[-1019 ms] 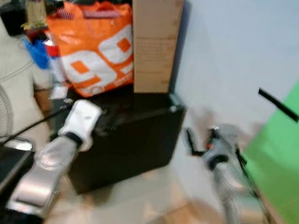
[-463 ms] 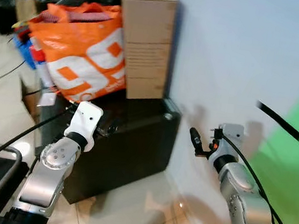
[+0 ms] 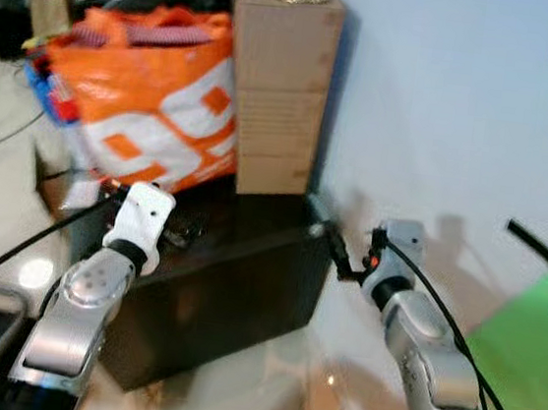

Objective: Hang keys on a hook

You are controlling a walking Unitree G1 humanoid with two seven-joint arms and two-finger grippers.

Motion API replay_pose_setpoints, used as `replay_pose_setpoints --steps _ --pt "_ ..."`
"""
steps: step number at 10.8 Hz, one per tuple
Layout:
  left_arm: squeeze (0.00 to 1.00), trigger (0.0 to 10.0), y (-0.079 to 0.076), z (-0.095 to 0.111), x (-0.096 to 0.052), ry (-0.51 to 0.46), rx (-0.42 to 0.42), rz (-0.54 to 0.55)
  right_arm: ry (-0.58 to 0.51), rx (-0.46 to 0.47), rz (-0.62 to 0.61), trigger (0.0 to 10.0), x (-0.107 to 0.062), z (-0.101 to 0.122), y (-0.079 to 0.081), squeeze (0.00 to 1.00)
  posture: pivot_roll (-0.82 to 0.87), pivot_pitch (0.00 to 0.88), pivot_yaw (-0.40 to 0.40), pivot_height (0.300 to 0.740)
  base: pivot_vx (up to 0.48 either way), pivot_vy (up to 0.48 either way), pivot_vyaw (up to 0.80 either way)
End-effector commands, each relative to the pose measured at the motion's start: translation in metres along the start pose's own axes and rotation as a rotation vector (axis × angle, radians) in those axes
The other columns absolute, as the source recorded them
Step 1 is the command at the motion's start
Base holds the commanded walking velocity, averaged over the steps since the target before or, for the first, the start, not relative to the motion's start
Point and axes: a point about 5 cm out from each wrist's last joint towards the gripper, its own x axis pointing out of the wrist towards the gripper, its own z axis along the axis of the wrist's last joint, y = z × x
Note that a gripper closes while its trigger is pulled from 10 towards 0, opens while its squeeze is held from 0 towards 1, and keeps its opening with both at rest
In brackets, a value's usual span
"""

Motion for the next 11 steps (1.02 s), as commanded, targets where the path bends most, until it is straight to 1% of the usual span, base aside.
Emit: replay_pose_setpoints --steps 1,3,6,11 --pt "0.17 10.0 -0.0012 0.0051 0.001 -0.019 0.014 -0.009 -0.012 -0.007 -0.011 10.0 -0.0011 0.0023 -0.0033 1.0 -0.06 0.0 0.031 0.74 0.401 0.0 0.49" --pt "0.17 10.0 -0.0016 0.006 0.0009 -0.02 0.034 -0.034 -0.01 -0.016 0.001 10.0 -0.001 -0.0002 -0.0003 1.0 -0.05 0.0 0.044 0.74 0.398 0.0 0.8" --pt "0.17 10.0 -0.0001 0.0068 0.0003 -0.023 0.04 -0.026 0.0 -0.02 0.016 10.0 -0.0017 -0.0029 0.0004 1.0 -0.04 0.0 0.029 0.74 0.401 0.0 0.8" --pt "0.17 10.0 -0.0017 0.0042 -0.0031 -0.019 0.045 -0.028 0.016 -0.065 0.058 10.0 0.0006 -0.0043 0.0 1.0 -0.03 0.0 0.014 0.74 0.403 0.0 0.8"
